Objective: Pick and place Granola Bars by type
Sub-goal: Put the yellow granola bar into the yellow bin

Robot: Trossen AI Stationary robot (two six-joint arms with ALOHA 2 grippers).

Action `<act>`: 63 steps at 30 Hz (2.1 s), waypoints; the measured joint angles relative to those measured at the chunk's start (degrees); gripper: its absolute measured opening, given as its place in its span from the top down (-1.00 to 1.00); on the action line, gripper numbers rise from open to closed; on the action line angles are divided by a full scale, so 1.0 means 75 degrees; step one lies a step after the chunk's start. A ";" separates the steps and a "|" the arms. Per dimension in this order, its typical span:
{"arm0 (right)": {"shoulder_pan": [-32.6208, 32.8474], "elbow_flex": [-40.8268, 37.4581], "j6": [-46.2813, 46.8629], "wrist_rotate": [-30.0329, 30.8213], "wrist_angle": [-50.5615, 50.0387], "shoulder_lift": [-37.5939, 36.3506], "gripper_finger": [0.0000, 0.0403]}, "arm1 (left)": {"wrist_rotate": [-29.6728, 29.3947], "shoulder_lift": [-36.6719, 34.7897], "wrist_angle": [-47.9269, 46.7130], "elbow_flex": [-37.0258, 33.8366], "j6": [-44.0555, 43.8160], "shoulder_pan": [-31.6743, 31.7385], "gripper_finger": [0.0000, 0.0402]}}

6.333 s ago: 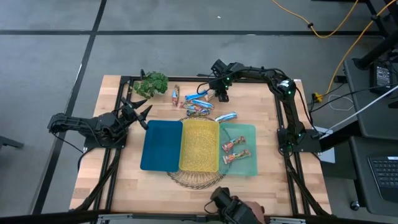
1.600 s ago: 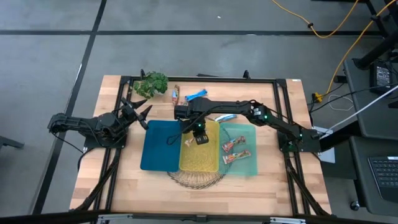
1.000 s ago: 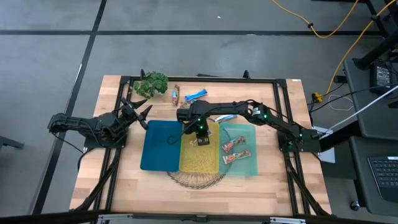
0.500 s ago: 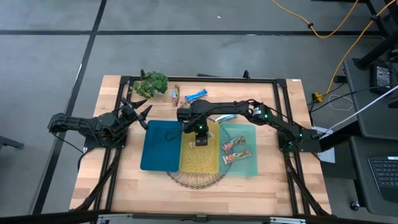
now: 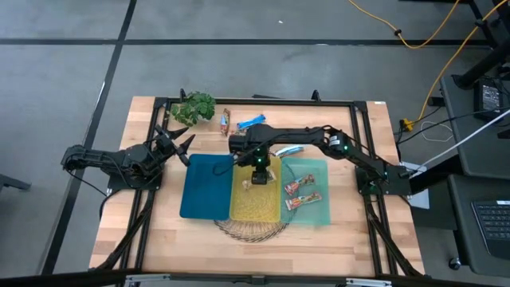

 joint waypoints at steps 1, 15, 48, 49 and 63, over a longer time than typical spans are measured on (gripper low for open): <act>0.0003 0.0000 0.0099 0.0000 0.0003 -0.0082 -0.01 | 0.0000 -0.0001 0.0000 0.0000 0.0000 0.0001 0.16; -0.0106 0.0003 0.0338 0.1447 0.0079 -0.1027 -0.01 | -0.0001 0.0001 0.0000 0.0000 0.0000 -0.0001 0.16; -0.0808 0.0002 0.0516 0.1845 0.0716 -0.1135 -0.02 | -0.0001 0.0000 0.0000 0.0000 0.0000 0.0000 0.16; -0.0818 0.0001 0.0518 0.1845 0.0717 -0.1135 -0.02 | -0.0001 0.0002 0.0000 0.0000 0.0000 0.0001 0.16; -0.0882 0.0000 0.0495 0.1842 0.0769 -0.1135 -0.01 | -0.0001 0.0000 0.0000 0.0000 0.0000 -0.0001 0.16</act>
